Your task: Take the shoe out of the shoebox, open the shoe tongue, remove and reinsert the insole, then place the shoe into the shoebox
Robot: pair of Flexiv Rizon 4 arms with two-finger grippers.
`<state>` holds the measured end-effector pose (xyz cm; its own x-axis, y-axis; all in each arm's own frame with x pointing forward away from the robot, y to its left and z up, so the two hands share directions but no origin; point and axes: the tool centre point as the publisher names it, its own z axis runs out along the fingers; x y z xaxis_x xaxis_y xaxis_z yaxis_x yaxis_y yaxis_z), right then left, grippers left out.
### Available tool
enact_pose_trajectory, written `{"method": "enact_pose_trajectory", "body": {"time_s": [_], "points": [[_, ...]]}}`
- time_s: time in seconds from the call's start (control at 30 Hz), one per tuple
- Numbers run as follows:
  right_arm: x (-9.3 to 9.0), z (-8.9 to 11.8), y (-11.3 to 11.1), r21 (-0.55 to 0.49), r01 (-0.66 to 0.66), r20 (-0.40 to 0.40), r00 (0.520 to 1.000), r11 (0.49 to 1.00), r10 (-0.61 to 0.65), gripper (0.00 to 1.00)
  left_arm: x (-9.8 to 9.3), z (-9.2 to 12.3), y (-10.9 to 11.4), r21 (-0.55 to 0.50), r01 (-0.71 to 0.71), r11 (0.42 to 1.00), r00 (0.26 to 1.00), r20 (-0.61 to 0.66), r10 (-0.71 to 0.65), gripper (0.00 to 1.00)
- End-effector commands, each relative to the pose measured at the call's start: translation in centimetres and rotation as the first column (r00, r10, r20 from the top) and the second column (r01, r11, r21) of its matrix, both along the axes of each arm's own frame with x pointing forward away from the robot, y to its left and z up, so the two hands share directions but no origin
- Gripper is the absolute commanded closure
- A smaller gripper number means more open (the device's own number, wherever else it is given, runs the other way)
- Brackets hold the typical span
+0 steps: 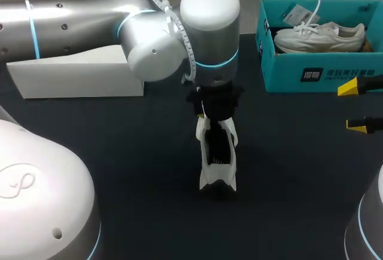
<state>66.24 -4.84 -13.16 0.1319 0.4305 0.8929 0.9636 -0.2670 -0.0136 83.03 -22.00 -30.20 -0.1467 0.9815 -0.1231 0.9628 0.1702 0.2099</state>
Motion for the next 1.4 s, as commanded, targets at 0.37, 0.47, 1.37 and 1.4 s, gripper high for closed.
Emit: {"method": "enact_pose_trajectory", "body": {"time_s": [0.37,0.47,1.37,1.4], "points": [[-0.5,0.0,0.0,-0.004,0.008,0.001,1.000,1.000,-0.008,0.00,1.7,0.6,1.3,0.034,0.012,0.999,0.999,-0.043,-0.010,1.00],[-0.5,0.0,0.0,-0.004,0.008,0.001,1.000,1.000,-0.008,0.00,1.4,0.5,1.4,0.042,0.012,0.999,0.998,-0.057,-0.010,1.00],[-0.5,0.0,0.0,-0.004,0.008,0.001,1.000,1.000,-0.008,0.00,-0.4,-0.4,1.5,0.013,0.019,1.000,0.993,-0.114,-0.018,1.00],[-0.5,0.0,0.0,-0.004,0.008,0.001,1.000,1.000,-0.008,0.00,-0.2,-0.4,1.2,0.011,0.018,1.000,0.993,-0.115,-0.017,1.00]]}}
